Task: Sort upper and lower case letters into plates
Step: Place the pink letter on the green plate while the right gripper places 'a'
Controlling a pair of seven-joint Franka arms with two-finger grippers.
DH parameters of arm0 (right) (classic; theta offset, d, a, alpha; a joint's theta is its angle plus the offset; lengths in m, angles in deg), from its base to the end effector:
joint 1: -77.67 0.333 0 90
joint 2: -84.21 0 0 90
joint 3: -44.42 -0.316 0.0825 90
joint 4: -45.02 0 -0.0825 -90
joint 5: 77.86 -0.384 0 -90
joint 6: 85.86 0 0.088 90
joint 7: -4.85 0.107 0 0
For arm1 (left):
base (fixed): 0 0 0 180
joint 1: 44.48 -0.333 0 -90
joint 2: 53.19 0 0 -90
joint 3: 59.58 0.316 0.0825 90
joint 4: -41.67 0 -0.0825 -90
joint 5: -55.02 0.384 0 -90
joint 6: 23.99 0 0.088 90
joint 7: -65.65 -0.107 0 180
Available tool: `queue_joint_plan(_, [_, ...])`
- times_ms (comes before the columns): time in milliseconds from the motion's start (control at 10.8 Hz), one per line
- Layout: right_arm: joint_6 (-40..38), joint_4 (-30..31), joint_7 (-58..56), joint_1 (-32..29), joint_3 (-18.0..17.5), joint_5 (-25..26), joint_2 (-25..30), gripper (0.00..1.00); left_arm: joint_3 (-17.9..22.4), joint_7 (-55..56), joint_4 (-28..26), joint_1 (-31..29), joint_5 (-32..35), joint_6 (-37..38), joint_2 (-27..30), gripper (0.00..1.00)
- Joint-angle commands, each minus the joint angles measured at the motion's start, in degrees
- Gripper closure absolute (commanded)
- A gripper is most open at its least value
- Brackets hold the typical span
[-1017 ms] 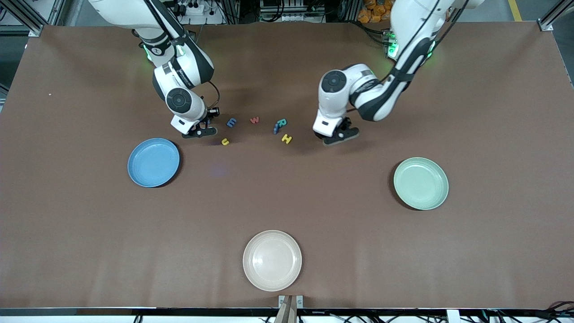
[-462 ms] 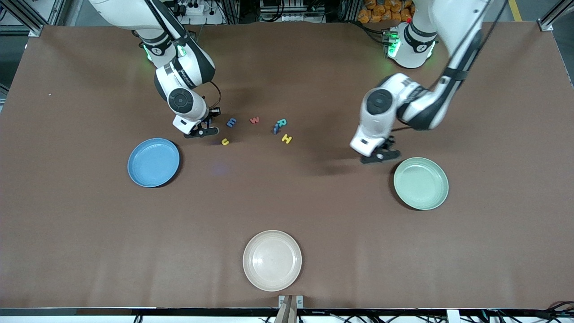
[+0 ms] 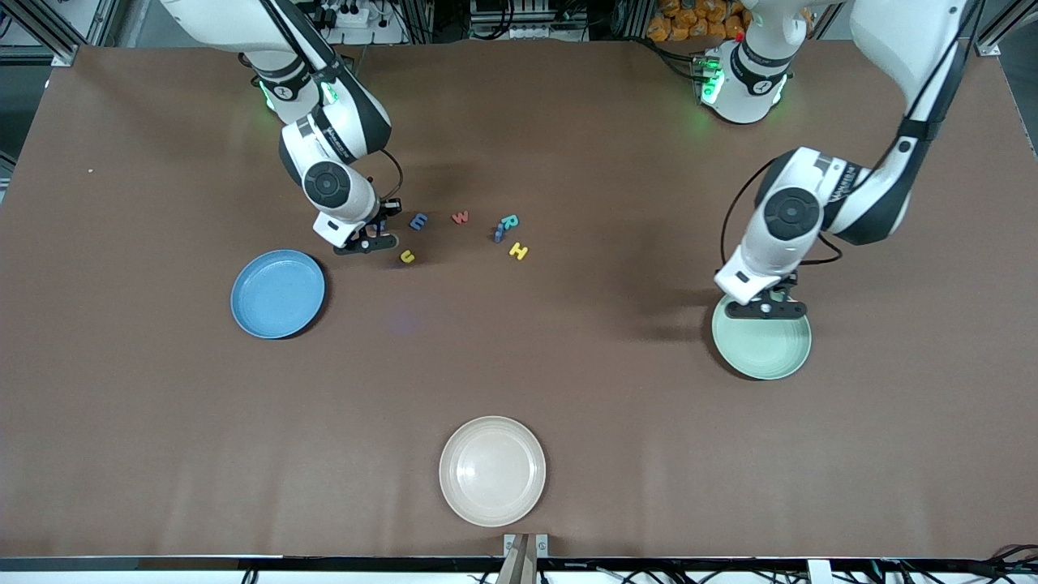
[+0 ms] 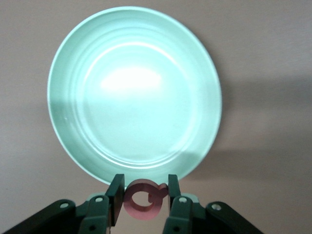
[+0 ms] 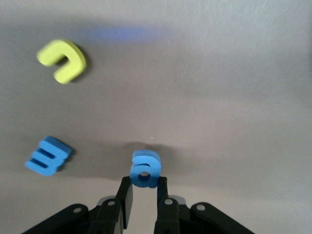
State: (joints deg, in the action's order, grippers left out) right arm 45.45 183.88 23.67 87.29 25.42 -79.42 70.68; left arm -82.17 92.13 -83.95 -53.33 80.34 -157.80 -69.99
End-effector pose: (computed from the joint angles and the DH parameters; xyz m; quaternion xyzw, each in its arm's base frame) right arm 0.3921 0.2224 0.1934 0.9802 0.0759 -0.1807 0.0284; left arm 0.5298 -0.1232 0.2510 -0.9930 0.0475 0.0191 0.1063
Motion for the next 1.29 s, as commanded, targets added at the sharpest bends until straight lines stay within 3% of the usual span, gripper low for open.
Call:
queue_joint_plan(0, [-6.7, -5.0, -0.5, -2.7, -0.6, -1.2, 1.7, 1.00, -0.8, -2.1, -0.2, -2.2, 1.6, -1.3, -0.9, 0.98])
queue_joint_plan(92, [-8.9, -6.7, -1.1, -4.6, -0.6, -1.1, 1.8, 1.00, -0.8, -3.5, 0.0, -2.7, 1.6, -1.4, -0.9, 0.98])
queue_joint_plan(185, [-12.0, -9.4, -2.2, -5.9, -0.5, -1.1, 1.8, 1.00, -0.8, -3.8, 0.1, -2.9, 1.6, -1.5, -1.0, 0.88])
queue_joint_plan(277, [-13.7, -11.2, -3.1, -7.1, -0.4, -1.0, 1.8, 1.00, -0.8, -3.8, 0.1, -2.9, 1.5, -1.5, -1.2, 0.71])
queue_joint_plan(370, [-14.9, -12.8, -4.7, -8.8, -0.3, -0.5, 1.7, 1.00, -0.8, -3.8, 0.5, -2.9, 1.5, -1.5, -1.4, 0.40])
queue_joint_plan(462, [-15.2, -13.6, -7.4, -10.7, 0.4, -0.3, 1.5, 1.00, -0.8, -3.7, 0.6, -2.9, 1.5, -1.5, -1.4, 0.23])
queue_joint_plan(555, [-15.2, -14.4, -11.1, -12.8, 1.7, -0.2, 1.1, 1.00, -0.9, -3.7, 0.6, -2.8, 1.5, -1.5, -1.4, 0.15])
queue_joint_plan(832, [-15.0, -16.2, -21.6, -15.3, 7.8, 0.2, -0.1, 1.00, -1.0, -1.4, 0.7, -1.9, -1.7, -1.5, -1.4, 0.15])
queue_joint_plan(1109, [-14.2, -19.3, -23.4, -15.6, 11.3, 2.4, -3.9, 0.99, -3.1, 4.1, 1.6, -0.6, -13.3, -1.5, -1.5, 0.15])
queue_joint_plan(1202, [-13.7, -20.8, -23.4, -15.8, 11.9, 2.5, -5.3, 0.93, -4.5, 7.4, 2.1, -0.1, -17.5, -2.6, -2.2, 0.15])
